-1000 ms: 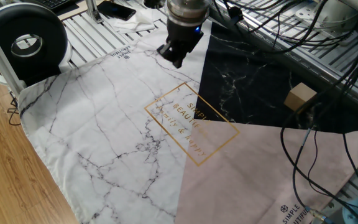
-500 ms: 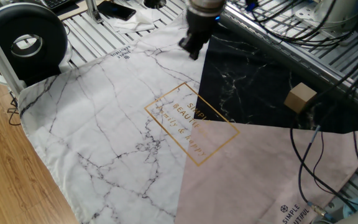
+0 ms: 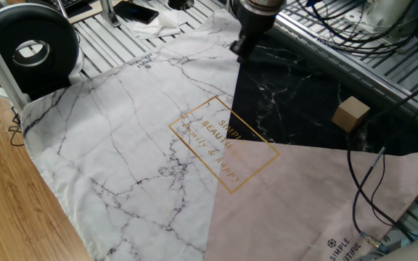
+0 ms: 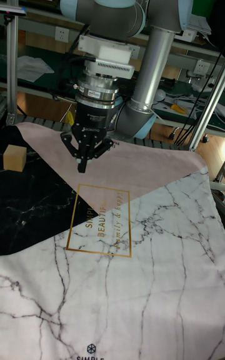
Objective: Pick up the small block on the left and move it to the right
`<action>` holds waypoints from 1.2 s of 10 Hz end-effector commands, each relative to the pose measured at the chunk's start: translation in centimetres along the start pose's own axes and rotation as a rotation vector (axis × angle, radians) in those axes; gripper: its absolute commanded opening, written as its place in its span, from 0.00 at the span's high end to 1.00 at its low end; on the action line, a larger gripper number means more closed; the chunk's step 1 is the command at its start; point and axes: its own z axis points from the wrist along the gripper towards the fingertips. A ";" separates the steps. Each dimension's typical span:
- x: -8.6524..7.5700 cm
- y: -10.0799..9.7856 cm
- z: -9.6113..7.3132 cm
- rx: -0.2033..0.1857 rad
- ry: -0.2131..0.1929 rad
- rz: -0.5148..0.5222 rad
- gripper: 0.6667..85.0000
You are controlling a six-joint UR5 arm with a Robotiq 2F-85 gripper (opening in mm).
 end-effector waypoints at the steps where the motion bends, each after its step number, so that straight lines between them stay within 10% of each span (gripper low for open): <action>1: 0.5 -1.1 0.1 0.013 -0.041 -0.002 1.00; 7: 1.8 -0.4 0.3 -0.010 0.010 -0.034 1.00; 9: 2.7 -2.7 0.2 0.078 0.046 -0.069 1.00; 12: 2.7 -2.5 0.3 0.074 0.043 0.029 1.00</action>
